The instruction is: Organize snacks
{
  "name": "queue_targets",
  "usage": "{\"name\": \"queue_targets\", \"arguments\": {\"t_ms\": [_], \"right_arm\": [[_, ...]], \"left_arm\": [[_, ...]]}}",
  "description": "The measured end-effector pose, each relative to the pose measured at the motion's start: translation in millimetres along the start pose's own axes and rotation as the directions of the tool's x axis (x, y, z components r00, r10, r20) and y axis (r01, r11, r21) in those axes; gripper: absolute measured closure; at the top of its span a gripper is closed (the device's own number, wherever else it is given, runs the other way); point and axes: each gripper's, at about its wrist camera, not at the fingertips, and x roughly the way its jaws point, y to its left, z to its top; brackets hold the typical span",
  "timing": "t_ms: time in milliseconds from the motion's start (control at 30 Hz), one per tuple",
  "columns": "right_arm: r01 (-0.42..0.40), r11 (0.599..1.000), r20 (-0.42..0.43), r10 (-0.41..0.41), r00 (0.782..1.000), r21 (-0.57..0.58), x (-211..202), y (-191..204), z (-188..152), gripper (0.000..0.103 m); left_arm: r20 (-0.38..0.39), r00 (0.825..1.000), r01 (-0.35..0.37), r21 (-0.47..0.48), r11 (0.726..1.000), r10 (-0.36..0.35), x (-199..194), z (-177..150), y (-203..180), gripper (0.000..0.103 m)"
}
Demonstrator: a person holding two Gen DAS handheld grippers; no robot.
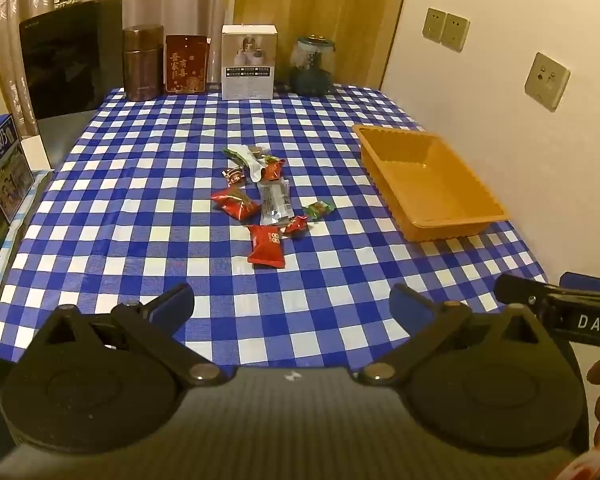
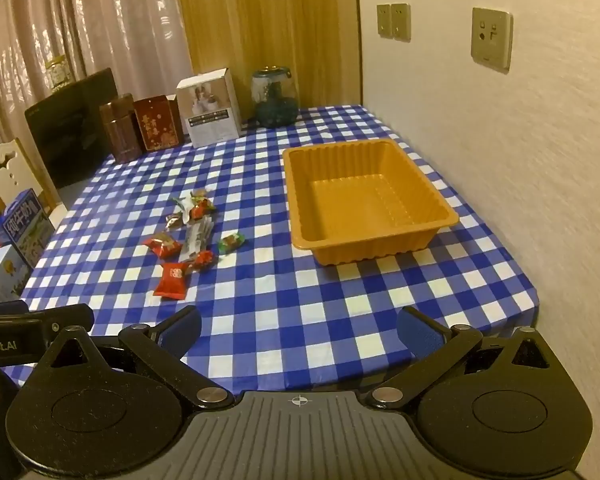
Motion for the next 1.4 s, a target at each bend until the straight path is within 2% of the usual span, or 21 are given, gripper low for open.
{"name": "queue_targets", "arguments": {"t_ms": [1400], "right_arm": [[0.003, 1.0, 0.008, -0.003, 1.0, -0.008, -1.9, 1.1, 3.8, 0.0]], "left_arm": [[-0.01, 1.0, 0.015, -0.008, 1.0, -0.015, -0.8, 0.9, -4.5, 0.0]]}}
